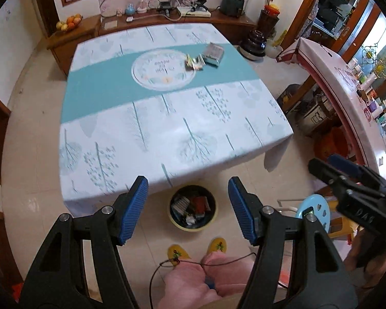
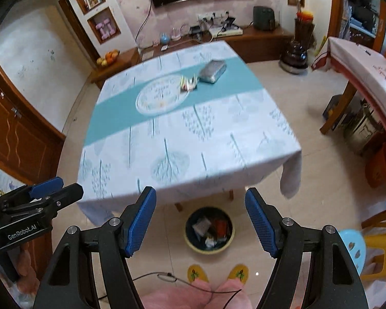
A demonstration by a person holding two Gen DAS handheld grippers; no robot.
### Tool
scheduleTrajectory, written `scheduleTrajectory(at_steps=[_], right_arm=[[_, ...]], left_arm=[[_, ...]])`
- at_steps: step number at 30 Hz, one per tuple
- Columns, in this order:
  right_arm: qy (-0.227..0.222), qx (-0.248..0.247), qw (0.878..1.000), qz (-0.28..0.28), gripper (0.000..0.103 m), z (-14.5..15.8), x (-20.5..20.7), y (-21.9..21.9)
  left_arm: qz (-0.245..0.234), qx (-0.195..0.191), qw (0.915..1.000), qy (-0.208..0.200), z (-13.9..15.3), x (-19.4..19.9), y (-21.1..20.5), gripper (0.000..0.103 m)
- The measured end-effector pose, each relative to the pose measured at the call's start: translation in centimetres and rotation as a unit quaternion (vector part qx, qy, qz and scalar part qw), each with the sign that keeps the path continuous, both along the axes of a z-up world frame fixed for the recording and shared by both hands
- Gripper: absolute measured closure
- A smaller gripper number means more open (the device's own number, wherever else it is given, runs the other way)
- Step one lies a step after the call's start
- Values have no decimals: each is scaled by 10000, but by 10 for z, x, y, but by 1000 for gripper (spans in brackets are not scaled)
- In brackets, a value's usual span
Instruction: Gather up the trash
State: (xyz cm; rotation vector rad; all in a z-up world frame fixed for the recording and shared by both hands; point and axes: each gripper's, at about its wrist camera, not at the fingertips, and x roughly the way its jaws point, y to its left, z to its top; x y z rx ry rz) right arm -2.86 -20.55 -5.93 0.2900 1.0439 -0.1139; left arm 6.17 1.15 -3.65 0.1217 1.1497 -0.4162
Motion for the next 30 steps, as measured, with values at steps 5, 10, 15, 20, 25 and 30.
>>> scheduleTrajectory(at_steps=[5,10,15,20,25,30], right_arm=[[-117,-21,9999,-79,30,28,24,-10],[-252,-56,9996,-83,30,50,62,-31],[-245,10,9997,66,30,59,121,-61],[-262,122,9988,405,30,50,203,-98],[19,295,9970,713,30,14,294,-136],[364,477,9943,884,30,-35,381,-170]], left_arm=[[27,-58,9998,-198,19,27,-1,41],[107,-91,9992,-363,33,63,-13,41],[321,-73,9982,-499,35,112,-34,41],[639,32,9972,-393,16,176,-68,41],[893,42,9960,48,-28,244,-107,41],[1126,159,9928,385,-84,311,-146,41]])
